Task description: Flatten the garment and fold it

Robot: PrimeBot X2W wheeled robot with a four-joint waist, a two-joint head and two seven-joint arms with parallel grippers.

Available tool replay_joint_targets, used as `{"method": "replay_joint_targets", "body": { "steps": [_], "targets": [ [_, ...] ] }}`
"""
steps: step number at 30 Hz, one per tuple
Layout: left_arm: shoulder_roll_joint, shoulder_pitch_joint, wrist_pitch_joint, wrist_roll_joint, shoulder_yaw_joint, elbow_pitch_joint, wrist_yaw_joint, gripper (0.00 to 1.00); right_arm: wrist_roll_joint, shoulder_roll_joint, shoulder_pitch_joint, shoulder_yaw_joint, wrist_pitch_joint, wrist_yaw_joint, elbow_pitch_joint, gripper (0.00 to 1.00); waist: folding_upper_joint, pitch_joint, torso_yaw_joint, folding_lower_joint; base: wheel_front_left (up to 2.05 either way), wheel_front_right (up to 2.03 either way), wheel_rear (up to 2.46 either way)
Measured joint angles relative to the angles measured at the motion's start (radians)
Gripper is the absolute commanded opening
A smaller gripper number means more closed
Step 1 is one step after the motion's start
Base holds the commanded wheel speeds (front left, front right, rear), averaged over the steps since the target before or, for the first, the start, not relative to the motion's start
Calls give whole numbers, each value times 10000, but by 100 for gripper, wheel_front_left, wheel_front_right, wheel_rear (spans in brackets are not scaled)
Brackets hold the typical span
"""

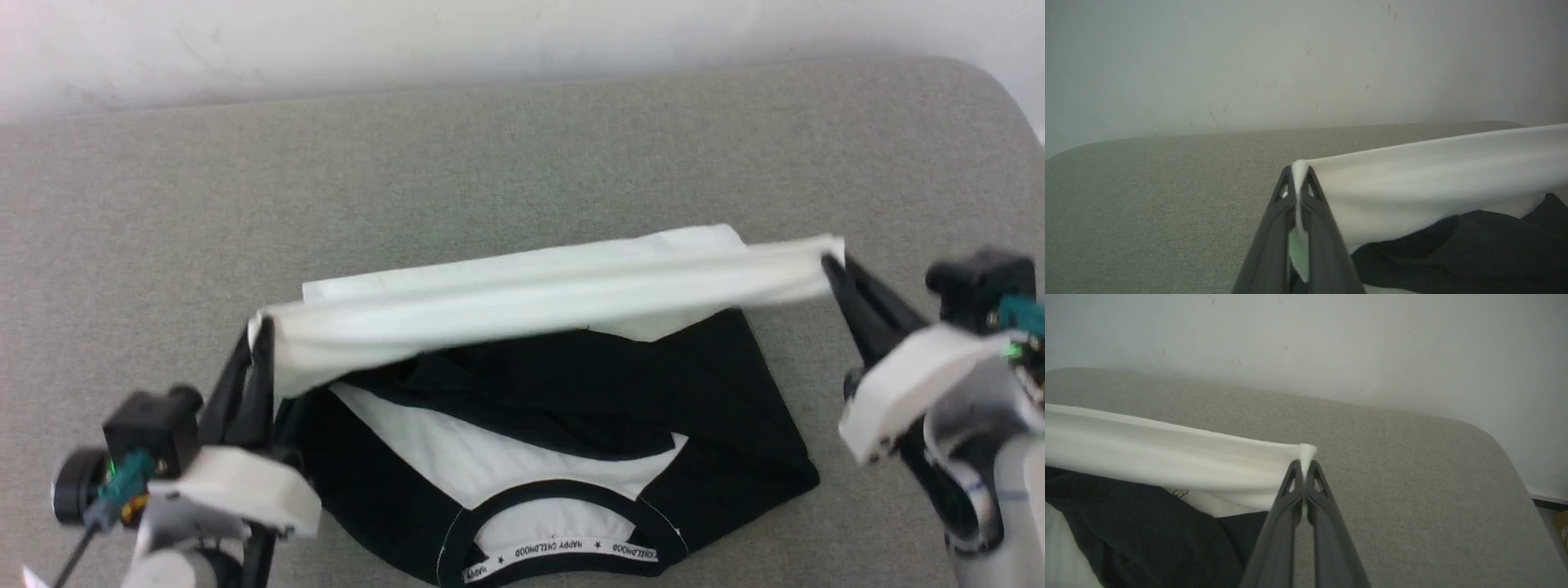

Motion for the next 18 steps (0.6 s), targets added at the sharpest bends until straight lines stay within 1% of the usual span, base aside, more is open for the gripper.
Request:
{"method": "replay_joint_targets", "body": {
  "steps": [4, 8, 11, 13, 15, 18],
  "targets": [
    [-142, 1023, -257, -301, 15, -17, 2, 0, -251, 176, 1337, -157, 546, 0, -790, 0, 0, -140, 107, 2, 0, 0, 0],
    [-222, 1778, -443, -430, -65, 293, 8, 0, -403, 391, 2348, -376, 1035, 0, -1076, 0, 0, -213, 156, 2, 0, 0, 0],
    [-265, 2036, -537, -437, -245, 656, -46, 0, -581, 616, 2938, -529, 1392, 2, -1030, 0, 0, -245, 197, 3, 0, 0, 0],
    [-291, 2064, -585, -437, -393, 928, -173, 0, -725, 754, 3228, -593, 1574, 2, -917, 0, 0, -259, 221, 3, 0, 0, 0],
    [-366, 2068, -623, -460, -481, 1225, -255, 0, -792, 917, 3423, -575, 1710, 0, -677, 0, 0, -275, 241, 3, 0, 0, 0],
    [-393, 2079, -639, -470, -677, 1730, -374, 0, -825, 993, 3564, -458, 1733, 0, -261, 0, 0, -302, 254, 3, 0, 0, 0]
  ]
}}
